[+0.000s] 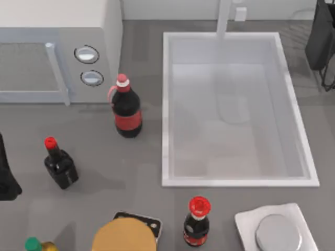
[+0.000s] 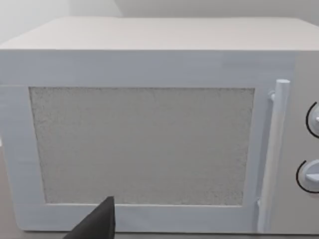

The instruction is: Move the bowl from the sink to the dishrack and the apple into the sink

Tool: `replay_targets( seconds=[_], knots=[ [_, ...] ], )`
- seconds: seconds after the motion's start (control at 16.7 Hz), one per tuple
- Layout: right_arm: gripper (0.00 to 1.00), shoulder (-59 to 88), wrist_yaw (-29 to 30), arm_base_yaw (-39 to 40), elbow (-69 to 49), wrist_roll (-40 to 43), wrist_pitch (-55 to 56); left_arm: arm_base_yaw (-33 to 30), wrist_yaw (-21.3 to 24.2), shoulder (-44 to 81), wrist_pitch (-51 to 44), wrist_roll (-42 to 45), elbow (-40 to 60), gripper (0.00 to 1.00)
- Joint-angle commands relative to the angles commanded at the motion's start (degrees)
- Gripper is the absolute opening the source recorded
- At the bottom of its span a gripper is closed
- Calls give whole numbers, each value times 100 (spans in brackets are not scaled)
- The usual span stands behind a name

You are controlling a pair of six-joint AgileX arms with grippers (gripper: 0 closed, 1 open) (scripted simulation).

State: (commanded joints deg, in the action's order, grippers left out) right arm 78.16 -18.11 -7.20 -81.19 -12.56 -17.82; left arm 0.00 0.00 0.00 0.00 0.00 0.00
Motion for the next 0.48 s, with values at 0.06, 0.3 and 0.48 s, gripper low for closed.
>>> replay_targets(
  seconds=[0.06, 0.3, 0.48],
  knots=[
    [0, -85, -118, -391, 135, 266, 423, 0, 0, 0, 0, 0, 0, 100],
    [0, -289, -415, -1475, 481, 1016, 1533, 0, 0, 0, 0, 0, 0, 100],
    [0, -316, -462, -1678, 536, 1160, 1738, 0, 0, 0, 0, 0, 0, 100]
  ],
)
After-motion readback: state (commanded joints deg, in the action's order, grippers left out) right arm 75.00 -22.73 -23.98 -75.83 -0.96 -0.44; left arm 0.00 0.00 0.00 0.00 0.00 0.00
